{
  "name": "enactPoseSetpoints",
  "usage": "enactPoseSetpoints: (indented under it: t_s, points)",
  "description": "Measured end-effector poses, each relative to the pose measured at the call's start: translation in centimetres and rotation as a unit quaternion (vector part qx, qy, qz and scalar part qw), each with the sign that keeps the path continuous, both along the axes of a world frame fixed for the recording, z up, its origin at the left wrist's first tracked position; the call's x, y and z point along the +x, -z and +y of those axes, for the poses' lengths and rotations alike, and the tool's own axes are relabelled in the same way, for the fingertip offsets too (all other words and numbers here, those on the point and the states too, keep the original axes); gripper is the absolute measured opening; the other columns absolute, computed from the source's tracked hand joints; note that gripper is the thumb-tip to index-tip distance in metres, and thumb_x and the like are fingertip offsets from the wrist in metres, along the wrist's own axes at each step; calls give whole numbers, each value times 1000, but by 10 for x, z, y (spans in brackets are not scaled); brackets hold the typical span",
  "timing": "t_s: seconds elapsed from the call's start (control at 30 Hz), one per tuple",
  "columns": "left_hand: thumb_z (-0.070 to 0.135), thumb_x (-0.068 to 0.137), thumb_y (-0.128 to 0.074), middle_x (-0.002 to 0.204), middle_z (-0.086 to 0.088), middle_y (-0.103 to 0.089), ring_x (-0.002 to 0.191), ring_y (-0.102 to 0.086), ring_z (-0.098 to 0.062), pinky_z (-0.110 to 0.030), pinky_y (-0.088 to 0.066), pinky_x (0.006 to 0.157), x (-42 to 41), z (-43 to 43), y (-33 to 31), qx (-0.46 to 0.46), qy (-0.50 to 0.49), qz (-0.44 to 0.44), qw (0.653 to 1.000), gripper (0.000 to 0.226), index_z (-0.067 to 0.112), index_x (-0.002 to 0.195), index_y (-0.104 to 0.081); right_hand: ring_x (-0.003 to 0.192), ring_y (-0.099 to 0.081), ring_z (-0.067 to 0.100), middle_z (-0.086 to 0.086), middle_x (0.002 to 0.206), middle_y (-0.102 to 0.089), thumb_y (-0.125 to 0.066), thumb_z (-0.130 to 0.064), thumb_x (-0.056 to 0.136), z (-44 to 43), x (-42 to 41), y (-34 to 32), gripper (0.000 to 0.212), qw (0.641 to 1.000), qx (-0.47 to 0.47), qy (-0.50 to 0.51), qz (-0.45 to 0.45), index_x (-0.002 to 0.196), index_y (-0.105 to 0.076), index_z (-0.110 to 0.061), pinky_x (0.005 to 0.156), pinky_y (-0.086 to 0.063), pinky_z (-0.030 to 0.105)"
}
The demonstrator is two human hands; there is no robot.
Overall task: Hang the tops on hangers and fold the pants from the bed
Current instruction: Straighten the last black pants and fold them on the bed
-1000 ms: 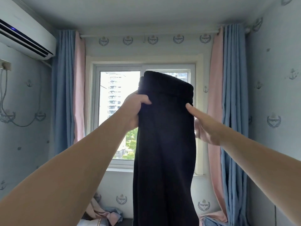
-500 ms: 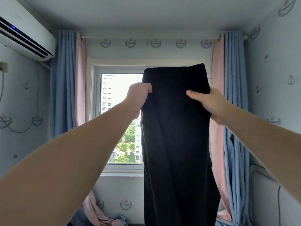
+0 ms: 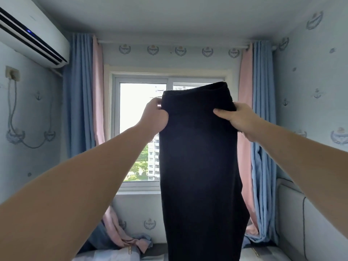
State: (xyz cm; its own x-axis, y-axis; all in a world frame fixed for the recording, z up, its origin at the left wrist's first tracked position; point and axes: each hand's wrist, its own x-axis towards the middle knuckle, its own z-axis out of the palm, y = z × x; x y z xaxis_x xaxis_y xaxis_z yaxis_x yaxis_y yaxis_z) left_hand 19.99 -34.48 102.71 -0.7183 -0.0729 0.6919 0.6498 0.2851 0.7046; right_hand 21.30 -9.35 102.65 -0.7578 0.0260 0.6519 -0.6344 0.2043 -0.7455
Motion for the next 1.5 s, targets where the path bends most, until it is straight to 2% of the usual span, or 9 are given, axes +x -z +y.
enactPoseSetpoints:
  t_s: [0.17, 0.37, 0.53, 0.7, 0.83, 1.1, 1.2, 1.33, 1.5]
  points:
    - [-6, 86, -44, 91, 6, -63, 75, -61, -9, -15, -44, 47, 70, -23, 18, 8, -12, -2, 1000, 38, 24, 107, -56, 68, -70, -5, -21, 78, -74, -74, -29, 90, -22, 67, 17, 7, 1000, 0, -11, -12, 91, -68, -30, 50, -49, 8]
    - [4, 84, -49, 90, 11, -60, 78, -58, -4, -23, -41, 59, 158, -41, 41, 10, -46, -1, 999, 29, 32, 89, -54, 72, -71, -2, -19, 82, -76, -72, -35, 91, -39, 141, 42, 7, 999, 8, -22, -44, 89, -69, -29, 56, -50, 11]
    - [6, 80, -50, 97, 5, -59, 88, -57, -13, -31, -46, 69, 216, -59, 44, -8, -59, -25, 998, 24, 27, 89, -55, 75, -74, 3, -14, 85, -77, -74, -35, 89, -49, 194, 47, 13, 998, 6, -43, -51, 92, -72, -22, 61, -53, 16]
    - [9, 75, -52, 104, -3, -63, 101, -62, -26, -46, -51, 88, 252, -73, 50, 4, -55, -49, 997, 25, 26, 93, -58, 75, -74, 7, -11, 87, -78, -76, -36, 87, -64, 222, 50, 20, 998, 3, -43, -54, 97, -72, -19, 66, -54, 22]
    - [15, 69, -53, 103, -1, -64, 98, -63, -23, -38, -50, 76, 257, -88, 68, -8, -50, -76, 996, 29, 25, 95, -59, 73, -74, 5, -12, 84, -77, -77, -34, 86, -76, 223, 65, 15, 996, 11, -52, -71, 92, -73, -20, 55, -53, 13]
    - [9, 75, -54, 98, 0, -66, 92, -65, -19, -33, -48, 70, 196, -135, 139, 8, -54, -133, 990, 37, 19, 111, -60, 76, -75, 9, -8, 86, -78, -79, -33, 83, -119, 168, 125, 14, 991, 44, -41, -121, 76, -79, -21, 71, -54, 25]
    - [15, 64, -55, 90, 2, -69, 82, -68, -16, -28, -49, 64, 157, -159, 185, 27, -50, -172, 984, 42, 19, 105, -62, 79, -76, 10, -7, 89, -79, -78, -34, 84, -147, 128, 168, 8, 985, 60, -56, -150, 77, -80, -39, 76, -55, 28]
    - [18, 55, -54, 88, 0, -69, 76, -68, -16, -27, -50, 57, 83, -202, 268, 44, -48, -232, 971, 40, 22, 95, -61, 81, -76, 12, -5, 90, -79, -79, -32, 84, -188, 48, 247, 7, 969, 77, -56, -228, 78, -82, -28, 74, -56, 25]
    - [15, 60, -54, 92, -6, -72, 90, -69, -25, -45, -59, 80, -29, -259, 405, 64, -79, -350, 931, 36, 14, 96, -63, 88, -76, 21, 1, 93, -79, -78, -23, 86, -251, -75, 373, 12, 931, 108, -60, -345, 96, -79, -15, 84, -60, 35]
